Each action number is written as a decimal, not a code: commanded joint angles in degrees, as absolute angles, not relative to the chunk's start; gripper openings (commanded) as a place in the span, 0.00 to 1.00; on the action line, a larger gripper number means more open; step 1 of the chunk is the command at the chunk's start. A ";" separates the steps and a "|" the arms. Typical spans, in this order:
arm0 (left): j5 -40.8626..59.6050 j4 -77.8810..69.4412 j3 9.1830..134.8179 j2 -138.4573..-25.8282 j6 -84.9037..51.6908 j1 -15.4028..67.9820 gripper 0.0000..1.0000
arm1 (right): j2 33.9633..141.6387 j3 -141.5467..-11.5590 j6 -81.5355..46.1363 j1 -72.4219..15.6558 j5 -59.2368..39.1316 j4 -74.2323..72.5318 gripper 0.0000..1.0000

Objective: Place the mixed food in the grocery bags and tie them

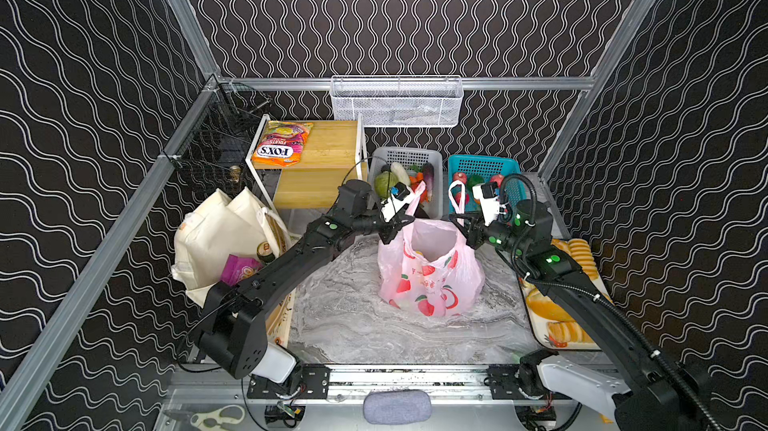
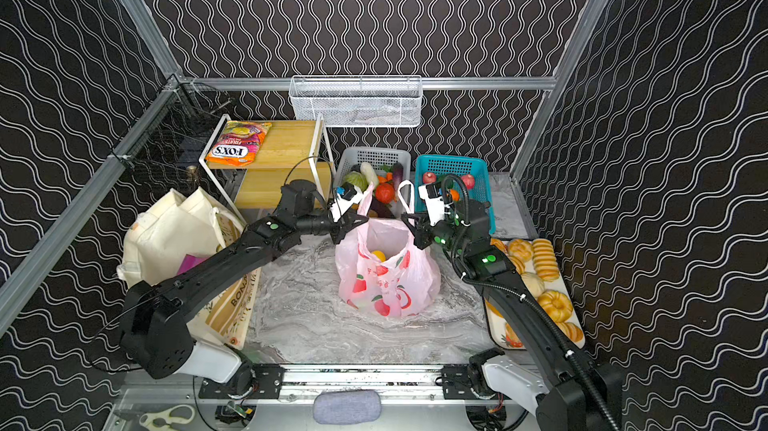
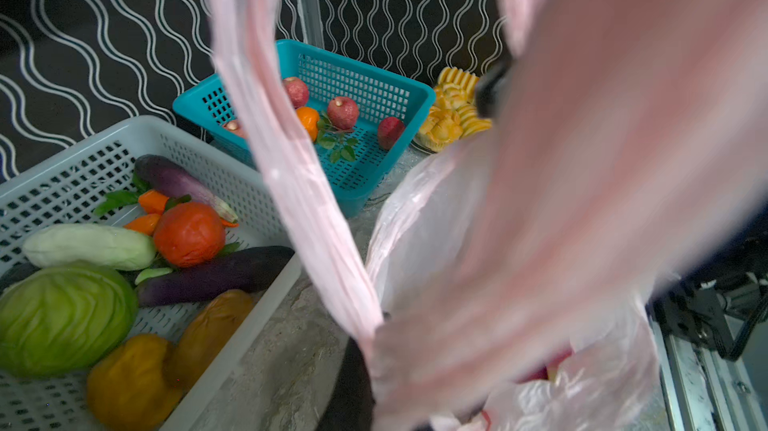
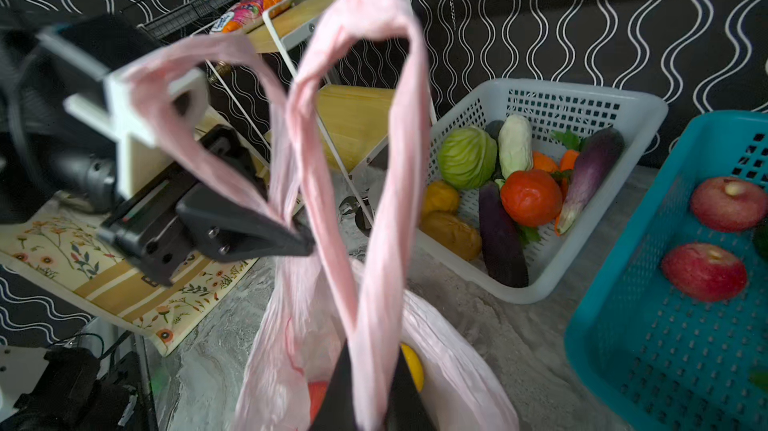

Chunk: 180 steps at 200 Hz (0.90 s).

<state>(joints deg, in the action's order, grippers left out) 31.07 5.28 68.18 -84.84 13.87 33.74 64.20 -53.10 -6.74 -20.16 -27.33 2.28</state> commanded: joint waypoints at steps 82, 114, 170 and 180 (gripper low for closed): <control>30.99 34.23 85.37 -90.62 24.49 41.00 0.00 | 69.34 -58.59 2.32 -20.15 -43.56 10.87 0.15; 32.77 43.08 92.20 -94.40 24.58 41.06 0.00 | 69.87 -58.62 4.51 -19.96 -46.33 11.78 0.16; 36.81 45.55 93.84 -96.51 27.30 41.00 0.00 | 68.08 -53.95 1.69 -18.86 -47.72 7.11 0.28; 36.83 44.51 93.53 -96.17 27.33 41.00 0.00 | 67.71 -53.42 1.42 -18.68 -48.09 6.88 0.33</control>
